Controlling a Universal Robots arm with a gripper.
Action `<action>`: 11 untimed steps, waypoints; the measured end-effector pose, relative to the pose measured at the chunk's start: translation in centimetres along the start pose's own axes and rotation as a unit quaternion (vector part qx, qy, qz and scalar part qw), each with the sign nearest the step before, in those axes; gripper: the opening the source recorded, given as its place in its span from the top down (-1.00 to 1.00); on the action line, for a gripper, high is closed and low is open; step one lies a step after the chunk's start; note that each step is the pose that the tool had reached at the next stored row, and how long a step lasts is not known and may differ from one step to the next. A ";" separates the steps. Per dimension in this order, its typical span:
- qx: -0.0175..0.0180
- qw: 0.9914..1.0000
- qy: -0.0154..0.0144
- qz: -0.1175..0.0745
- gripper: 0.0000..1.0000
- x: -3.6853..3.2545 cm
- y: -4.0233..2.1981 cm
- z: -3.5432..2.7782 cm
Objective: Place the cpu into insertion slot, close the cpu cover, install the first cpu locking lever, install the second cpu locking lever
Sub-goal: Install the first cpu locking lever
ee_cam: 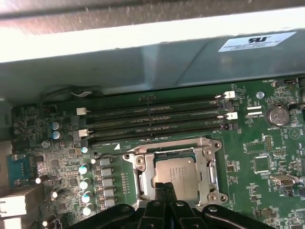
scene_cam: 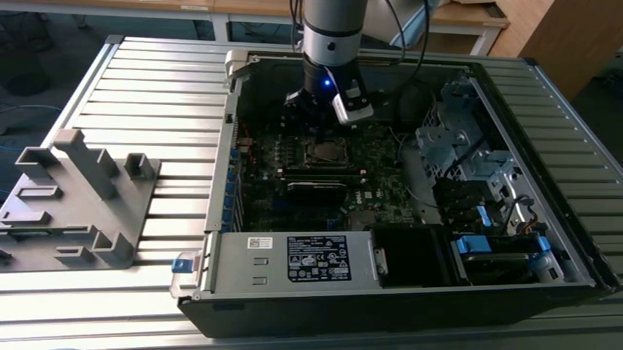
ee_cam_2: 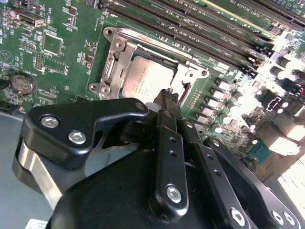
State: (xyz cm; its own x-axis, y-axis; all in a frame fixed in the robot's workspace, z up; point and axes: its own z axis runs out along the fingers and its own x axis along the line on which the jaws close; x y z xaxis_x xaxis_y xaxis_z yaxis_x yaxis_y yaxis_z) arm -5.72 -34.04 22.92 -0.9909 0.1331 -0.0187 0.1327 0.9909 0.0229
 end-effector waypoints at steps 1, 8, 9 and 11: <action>0.000 1.000 0.000 0.000 0.79 0.00 0.00 -0.13; 0.000 1.000 0.000 0.000 0.79 0.23 -0.02 -0.39; 0.000 1.000 0.000 0.000 0.79 0.40 -0.05 -0.40; 0.000 1.000 -0.001 0.000 0.79 0.90 -0.11 -0.40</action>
State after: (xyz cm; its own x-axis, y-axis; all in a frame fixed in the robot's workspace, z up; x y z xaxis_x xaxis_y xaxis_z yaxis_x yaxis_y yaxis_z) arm -6.63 -34.04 23.31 -0.9909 0.1332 -0.0206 0.1327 0.9909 0.0231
